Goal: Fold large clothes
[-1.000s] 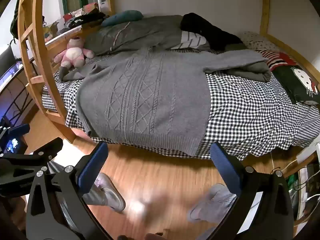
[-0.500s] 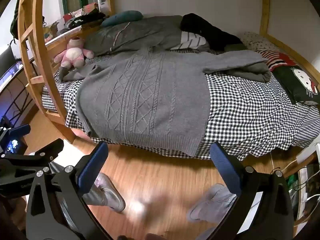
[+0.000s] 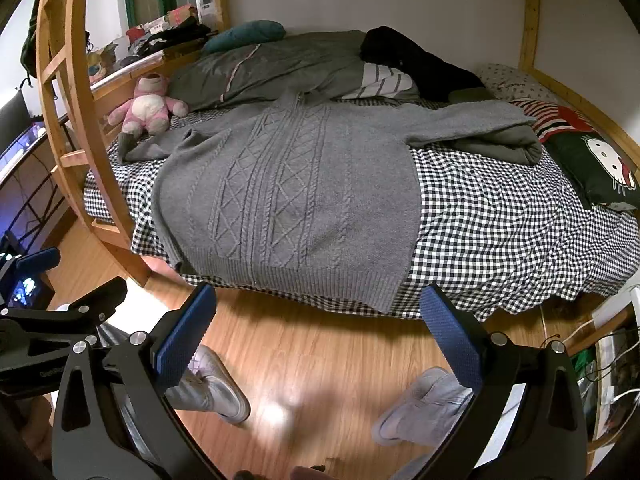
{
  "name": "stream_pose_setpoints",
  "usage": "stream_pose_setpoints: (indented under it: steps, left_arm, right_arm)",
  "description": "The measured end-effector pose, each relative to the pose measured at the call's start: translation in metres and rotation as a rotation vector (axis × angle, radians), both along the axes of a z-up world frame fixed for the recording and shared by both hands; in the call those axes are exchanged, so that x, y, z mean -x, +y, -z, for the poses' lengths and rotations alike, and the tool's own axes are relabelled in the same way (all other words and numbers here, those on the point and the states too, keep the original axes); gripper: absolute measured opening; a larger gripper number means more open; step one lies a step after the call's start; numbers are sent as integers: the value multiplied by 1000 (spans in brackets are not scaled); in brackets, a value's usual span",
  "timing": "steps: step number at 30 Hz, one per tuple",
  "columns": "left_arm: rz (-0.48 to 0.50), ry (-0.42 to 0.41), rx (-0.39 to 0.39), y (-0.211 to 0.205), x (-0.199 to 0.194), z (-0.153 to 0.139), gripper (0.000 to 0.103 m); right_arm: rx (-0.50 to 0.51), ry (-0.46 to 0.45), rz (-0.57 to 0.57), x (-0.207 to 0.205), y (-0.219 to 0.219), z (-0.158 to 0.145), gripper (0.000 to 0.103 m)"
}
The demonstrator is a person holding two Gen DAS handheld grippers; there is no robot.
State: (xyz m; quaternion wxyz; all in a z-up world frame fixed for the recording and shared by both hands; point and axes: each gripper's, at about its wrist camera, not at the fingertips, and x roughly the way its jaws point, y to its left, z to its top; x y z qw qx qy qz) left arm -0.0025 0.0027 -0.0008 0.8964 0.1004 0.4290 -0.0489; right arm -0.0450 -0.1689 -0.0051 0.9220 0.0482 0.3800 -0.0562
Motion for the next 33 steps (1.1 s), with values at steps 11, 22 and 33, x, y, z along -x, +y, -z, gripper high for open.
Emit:
stream_pose_setpoints:
  steps: [11,22,33]
  left_arm:
    - [1,0,-3,-1,1,1,99]
    - [0,1,-5,-2,1,1,99]
    - [3,2,-7,-2,1,2,99]
  right_arm:
    - [8,5,3,0,3,2,100]
    - [7,3,1,0,4,1,100]
    - [3,9,-5,-1,4,2,100]
